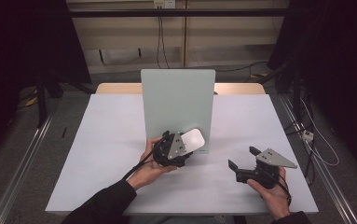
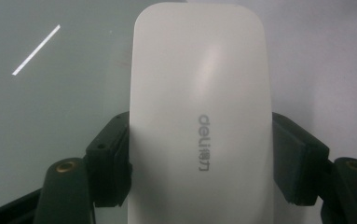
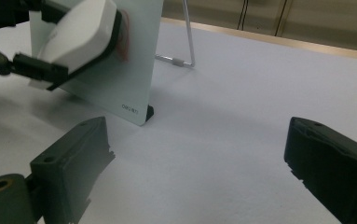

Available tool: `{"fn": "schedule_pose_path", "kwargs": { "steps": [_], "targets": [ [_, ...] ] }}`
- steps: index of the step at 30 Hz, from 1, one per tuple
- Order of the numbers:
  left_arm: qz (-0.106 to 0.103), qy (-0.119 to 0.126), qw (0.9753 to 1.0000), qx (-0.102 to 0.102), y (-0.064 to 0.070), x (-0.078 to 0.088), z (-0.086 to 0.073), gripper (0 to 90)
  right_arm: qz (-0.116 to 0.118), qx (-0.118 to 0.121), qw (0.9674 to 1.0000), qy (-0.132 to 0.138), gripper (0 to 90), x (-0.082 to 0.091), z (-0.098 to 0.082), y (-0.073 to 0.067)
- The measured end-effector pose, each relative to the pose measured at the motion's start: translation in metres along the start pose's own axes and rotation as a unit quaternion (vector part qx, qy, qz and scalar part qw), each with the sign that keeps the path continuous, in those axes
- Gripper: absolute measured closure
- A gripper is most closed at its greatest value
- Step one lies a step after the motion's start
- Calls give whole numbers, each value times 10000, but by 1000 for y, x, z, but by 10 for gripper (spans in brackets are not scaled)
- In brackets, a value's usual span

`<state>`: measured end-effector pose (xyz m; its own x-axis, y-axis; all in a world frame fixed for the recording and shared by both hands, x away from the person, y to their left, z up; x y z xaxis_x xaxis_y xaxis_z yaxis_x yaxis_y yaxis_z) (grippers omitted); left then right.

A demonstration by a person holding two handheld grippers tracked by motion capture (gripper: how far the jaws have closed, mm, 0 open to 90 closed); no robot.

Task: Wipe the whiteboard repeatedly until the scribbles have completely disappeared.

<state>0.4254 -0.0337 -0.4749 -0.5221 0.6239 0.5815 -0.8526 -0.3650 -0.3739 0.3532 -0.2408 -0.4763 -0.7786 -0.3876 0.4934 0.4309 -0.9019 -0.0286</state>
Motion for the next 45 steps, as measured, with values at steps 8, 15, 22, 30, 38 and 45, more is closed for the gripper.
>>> {"fn": "schedule_pose_path", "kwargs": {
  "steps": [8, 15, 22, 30, 38, 45],
  "targets": [
    [245, 311, 9987, 322, -29, 16, 19, 308, 3, -4, 10000, 8, 62, 0, 0, 0],
    [283, 281, 9991, 144, -22, 9, 21, 307, 5, -1, 10000, 2, 62, 0, 0, 0],
    [75, 127, 9999, -81, 3, -10, 20, 307, 1, 5, 10000, 7, 62, 0, 0, 0],
    [-203, -148, 9992, -324, 24, -23, 11, 307, 11, 10, 10000, 18, 62, 1, 0, 0],
    [-406, -339, 9975, -458, 33, -28, 6, 308, 17, 23, 10000, 20, 62, 1, 0, -1],
    [-175, -174, 9993, -295, 13, -16, 16, 308, 18, 8, 10000, 20, 62, 1, 0, 0]
  ]
}}
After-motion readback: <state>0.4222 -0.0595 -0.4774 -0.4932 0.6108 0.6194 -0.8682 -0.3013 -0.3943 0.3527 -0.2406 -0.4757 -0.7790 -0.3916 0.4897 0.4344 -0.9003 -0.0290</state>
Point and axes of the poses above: each handheld gripper's, and its own axes: x roughly backward along the jaws, z roughly out of its top, y roughly to its right, the point moved 9 cm from there along -x, roughly forward along the jaws, and after that the axes turned 6 degrees about -y, right-handed, at the moved point
